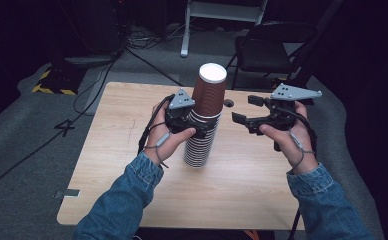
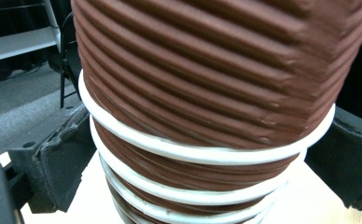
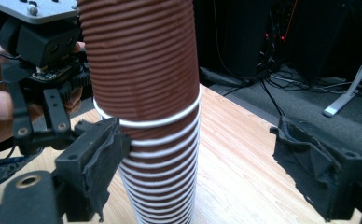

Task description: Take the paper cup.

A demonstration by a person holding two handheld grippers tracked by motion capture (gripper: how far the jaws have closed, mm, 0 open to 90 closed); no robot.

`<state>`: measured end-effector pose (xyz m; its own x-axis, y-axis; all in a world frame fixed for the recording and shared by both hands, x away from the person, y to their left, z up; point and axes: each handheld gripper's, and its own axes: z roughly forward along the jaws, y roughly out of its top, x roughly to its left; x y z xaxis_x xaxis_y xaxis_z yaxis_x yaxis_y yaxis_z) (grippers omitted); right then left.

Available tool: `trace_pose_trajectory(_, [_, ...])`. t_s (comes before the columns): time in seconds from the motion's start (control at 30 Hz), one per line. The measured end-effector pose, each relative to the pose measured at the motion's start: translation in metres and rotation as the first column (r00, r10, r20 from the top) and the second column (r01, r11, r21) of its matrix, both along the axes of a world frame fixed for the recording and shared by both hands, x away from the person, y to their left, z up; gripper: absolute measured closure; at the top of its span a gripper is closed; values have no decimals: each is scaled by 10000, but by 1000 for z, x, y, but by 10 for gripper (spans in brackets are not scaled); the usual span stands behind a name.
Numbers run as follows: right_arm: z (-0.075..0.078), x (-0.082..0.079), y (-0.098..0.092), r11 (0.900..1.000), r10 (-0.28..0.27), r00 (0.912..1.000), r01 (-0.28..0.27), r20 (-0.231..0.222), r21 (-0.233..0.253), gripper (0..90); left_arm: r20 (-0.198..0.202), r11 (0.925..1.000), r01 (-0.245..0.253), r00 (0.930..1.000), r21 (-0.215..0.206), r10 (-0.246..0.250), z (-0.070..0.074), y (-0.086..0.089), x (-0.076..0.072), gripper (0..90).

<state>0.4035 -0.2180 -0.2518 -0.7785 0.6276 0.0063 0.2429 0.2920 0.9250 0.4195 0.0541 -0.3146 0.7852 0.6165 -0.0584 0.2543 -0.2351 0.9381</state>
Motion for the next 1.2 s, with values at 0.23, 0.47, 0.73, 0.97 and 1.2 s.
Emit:
trace_pose_trajectory(0.23, [23,3,20,9985,240,9995,-229,218,-501,160,21,10000,-1,10000,16,1,0,0,0,25])
trace_pose_trajectory(0.47, [39,7,37,9979,629,9968,-619,497,-207,156,-2,10000,-1,10000,22,1,0,0,0,25])
trace_pose_trajectory(0.73, [47,15,57,9965,803,9962,-794,335,-260,156,-16,10000,1,10000,48,-1,0,0,0,25])
trace_pose_trajectory(0.97, [52,21,74,9951,807,9964,-791,243,-591,156,-83,9999,-4,10000,126,5,1,0,0,25])
trace_pose_trajectory(1.2, [53,27,85,9947,696,9973,-678,217,-774,151,-92,9999,-19,10000,131,21,2,-1,-1,25])
